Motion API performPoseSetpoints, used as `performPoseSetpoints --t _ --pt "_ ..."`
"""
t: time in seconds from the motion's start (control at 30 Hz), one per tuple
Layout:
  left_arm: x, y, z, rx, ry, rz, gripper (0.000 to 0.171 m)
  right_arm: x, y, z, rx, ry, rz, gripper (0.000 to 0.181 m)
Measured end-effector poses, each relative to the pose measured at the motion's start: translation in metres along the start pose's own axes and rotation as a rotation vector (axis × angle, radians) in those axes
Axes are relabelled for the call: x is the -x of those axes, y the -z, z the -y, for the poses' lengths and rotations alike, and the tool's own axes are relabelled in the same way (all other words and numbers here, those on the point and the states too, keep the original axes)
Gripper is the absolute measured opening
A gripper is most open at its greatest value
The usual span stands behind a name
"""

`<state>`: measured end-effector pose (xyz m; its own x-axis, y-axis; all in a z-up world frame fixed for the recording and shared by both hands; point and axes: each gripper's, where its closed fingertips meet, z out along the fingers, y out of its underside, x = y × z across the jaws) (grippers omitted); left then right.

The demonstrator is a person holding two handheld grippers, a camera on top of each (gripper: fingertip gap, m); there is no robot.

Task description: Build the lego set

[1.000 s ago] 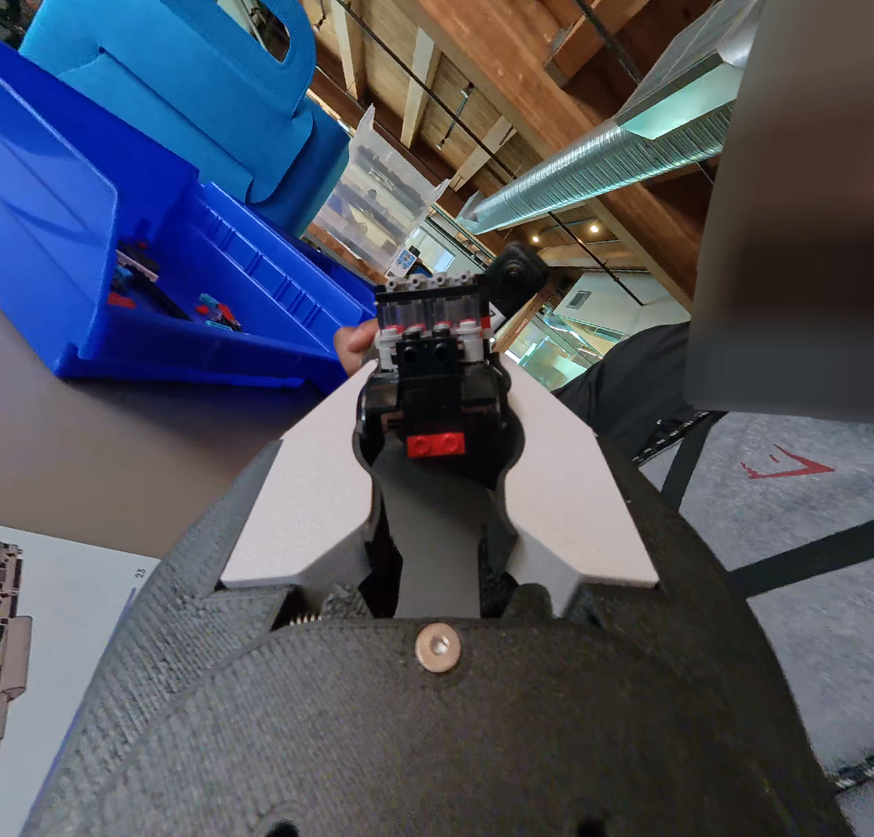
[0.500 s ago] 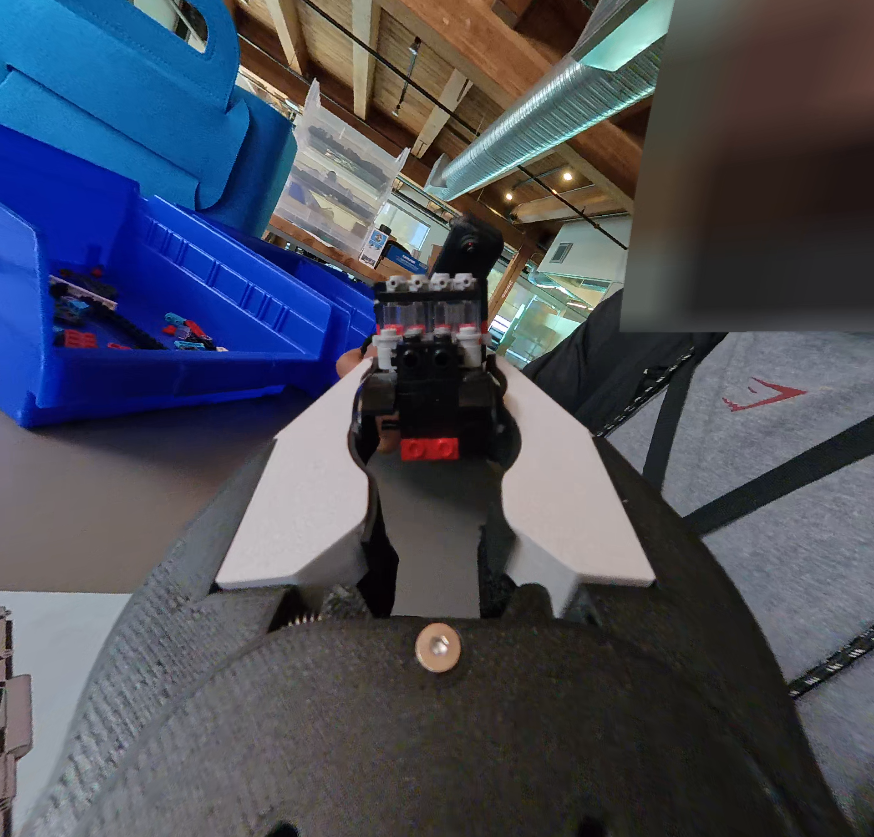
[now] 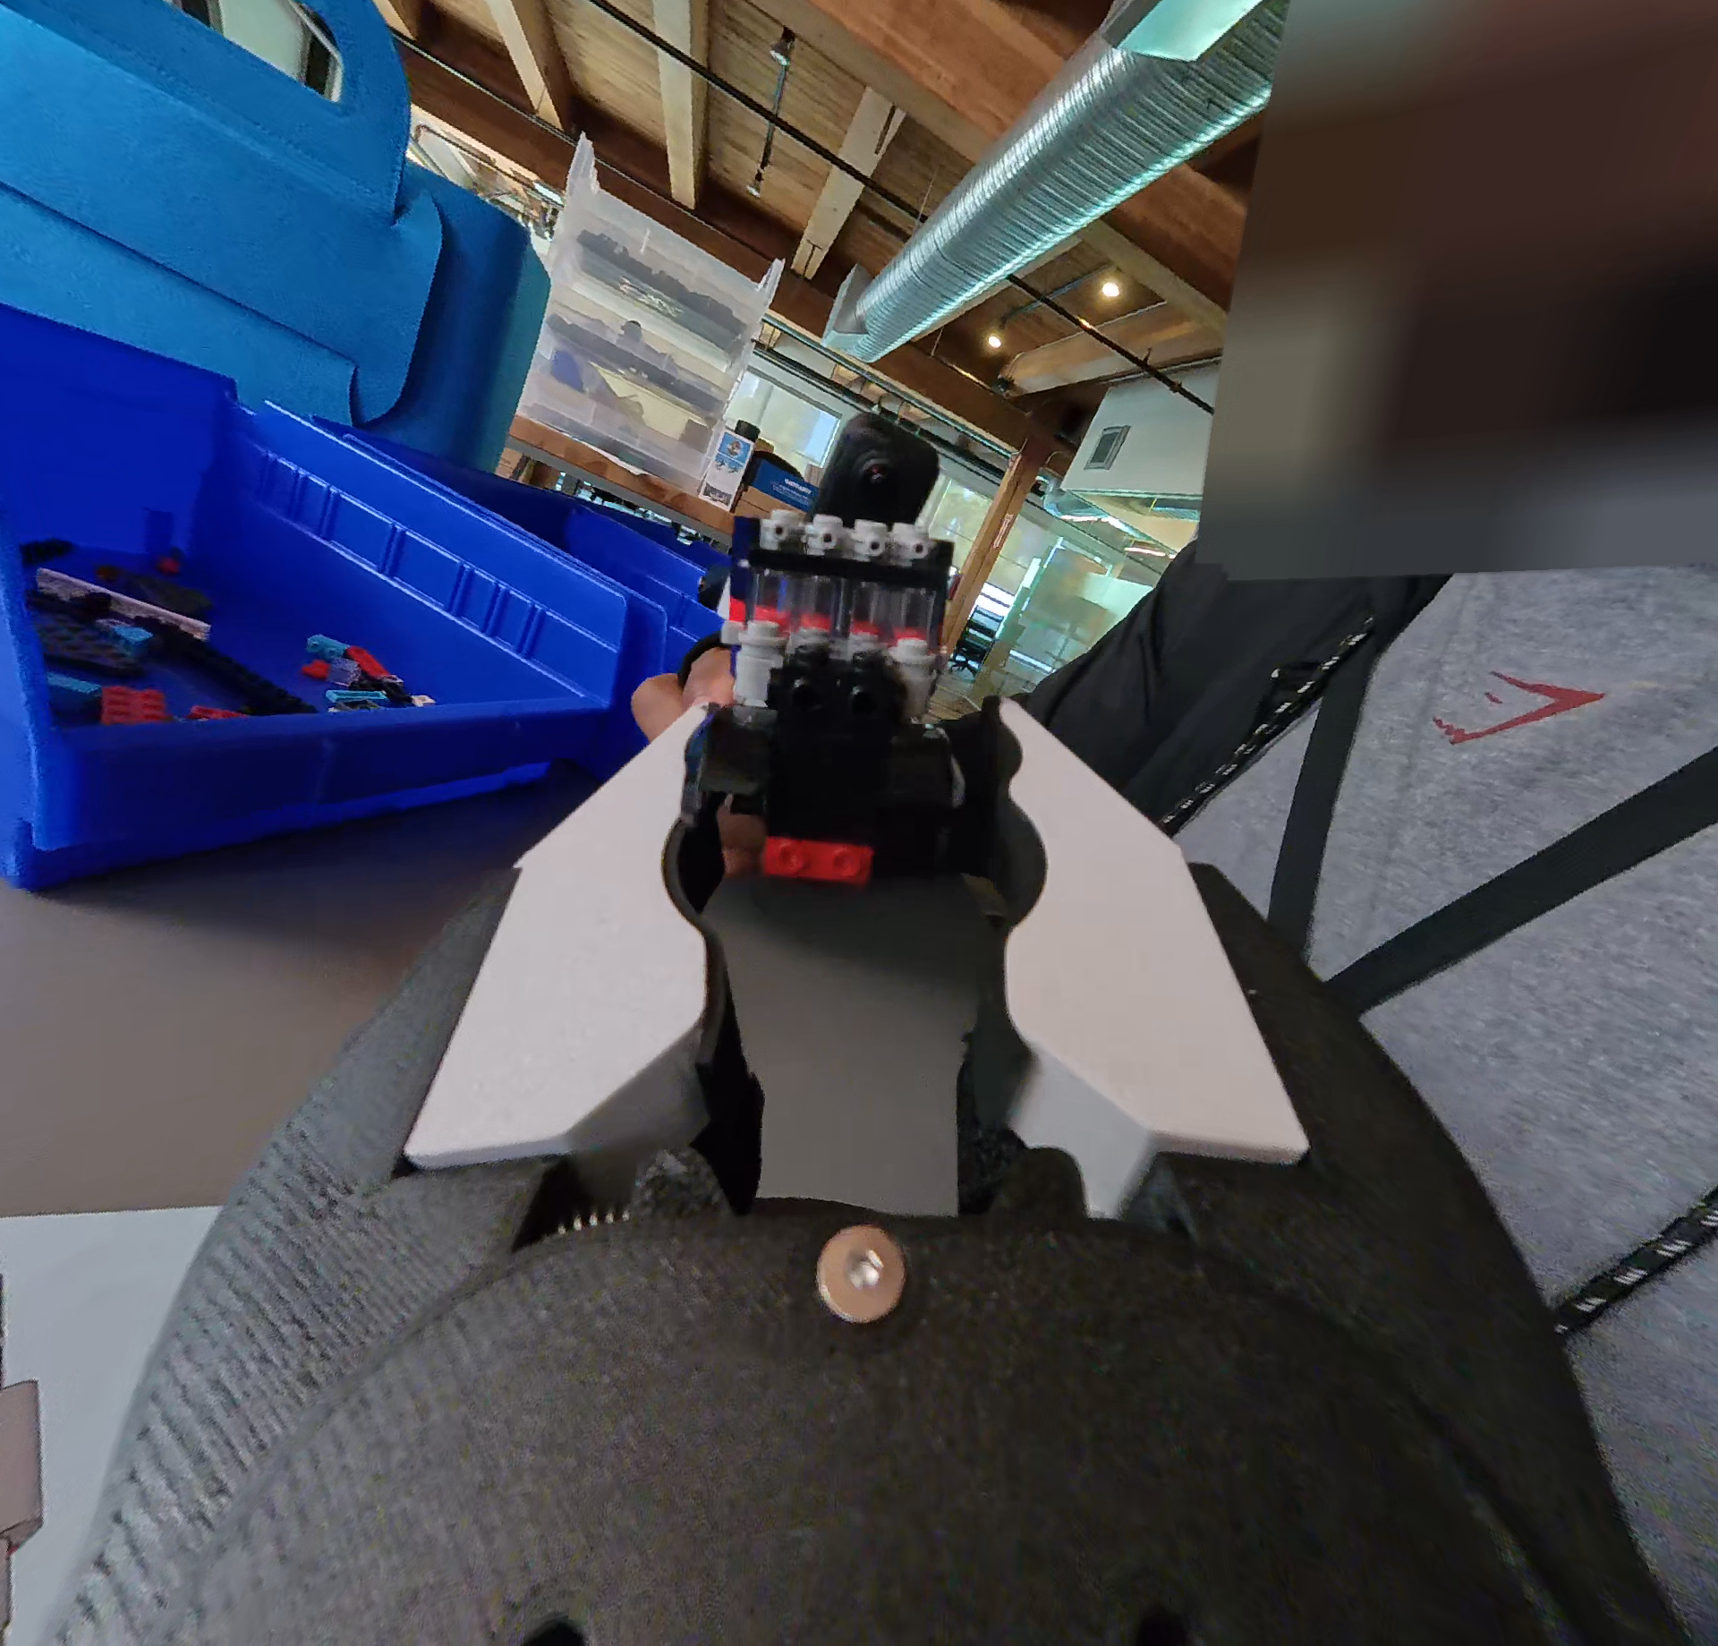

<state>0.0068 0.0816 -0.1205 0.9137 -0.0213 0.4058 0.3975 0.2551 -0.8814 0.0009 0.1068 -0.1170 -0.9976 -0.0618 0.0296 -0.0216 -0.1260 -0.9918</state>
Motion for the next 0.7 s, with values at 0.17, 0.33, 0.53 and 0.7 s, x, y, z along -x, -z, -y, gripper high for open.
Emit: performPoseSetpoints --t 0.17,0.33,0.53,0.7 --pt "0.003 0.001 0.002 0.004 -0.049 0.044 0.051 0.002 0.003 0.003 -0.038 -0.07 0.055 0.028" --pt "0.002 0.002 -0.004 0.046 -0.069 0.047 0.043 0.005 0.003 0.004 -0.047 -0.063 0.075 0.028" --pt "0.006 -0.002 -0.013 0.098 -0.085 0.081 0.044 0.0 0.006 0.006 -0.067 -0.082 0.066 0.028" --pt "0.008 -0.004 -0.013 0.112 -0.175 0.13 0.042 -0.004 0.007 0.007 -0.08 -0.101 0.045 0.028"
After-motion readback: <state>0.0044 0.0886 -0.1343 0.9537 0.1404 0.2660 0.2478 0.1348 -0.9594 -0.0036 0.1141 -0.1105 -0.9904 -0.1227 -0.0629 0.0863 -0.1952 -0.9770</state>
